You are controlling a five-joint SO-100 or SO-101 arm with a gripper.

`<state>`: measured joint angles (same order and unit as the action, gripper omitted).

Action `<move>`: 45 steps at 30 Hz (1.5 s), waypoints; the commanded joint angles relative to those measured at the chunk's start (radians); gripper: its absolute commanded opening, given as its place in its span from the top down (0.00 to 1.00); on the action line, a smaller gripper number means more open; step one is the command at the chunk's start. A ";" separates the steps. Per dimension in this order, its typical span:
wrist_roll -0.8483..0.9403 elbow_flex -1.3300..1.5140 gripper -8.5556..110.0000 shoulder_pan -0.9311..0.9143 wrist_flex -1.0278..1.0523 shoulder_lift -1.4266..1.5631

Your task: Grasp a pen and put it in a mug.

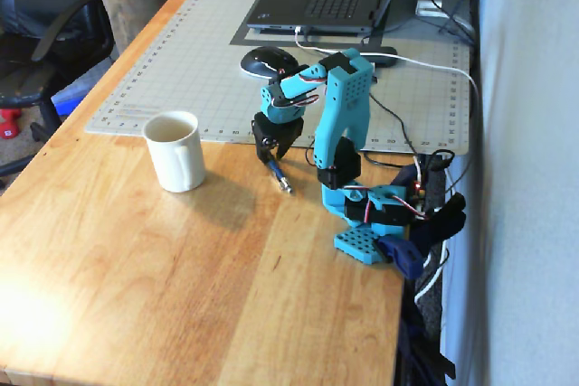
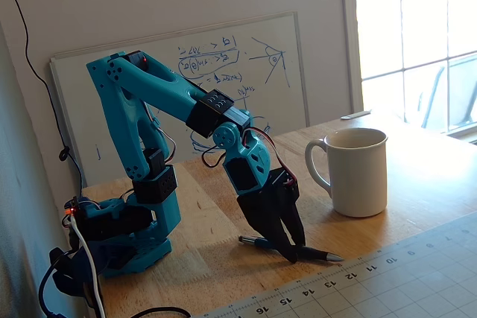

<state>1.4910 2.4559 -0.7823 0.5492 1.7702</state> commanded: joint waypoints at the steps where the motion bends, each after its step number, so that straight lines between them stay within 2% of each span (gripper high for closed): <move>1: 0.008 0.003 0.86 0.005 -0.008 0.002; 7: 0.006 0.002 0.92 0.005 -0.008 0.002; 18: -0.003 0.005 0.92 0.006 -0.003 0.020; 28: 0.006 0.006 0.92 0.084 -0.002 0.245; 45: 0.011 -0.012 0.92 0.318 -0.009 0.690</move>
<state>1.4910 2.4743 -0.4863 0.5507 2.3194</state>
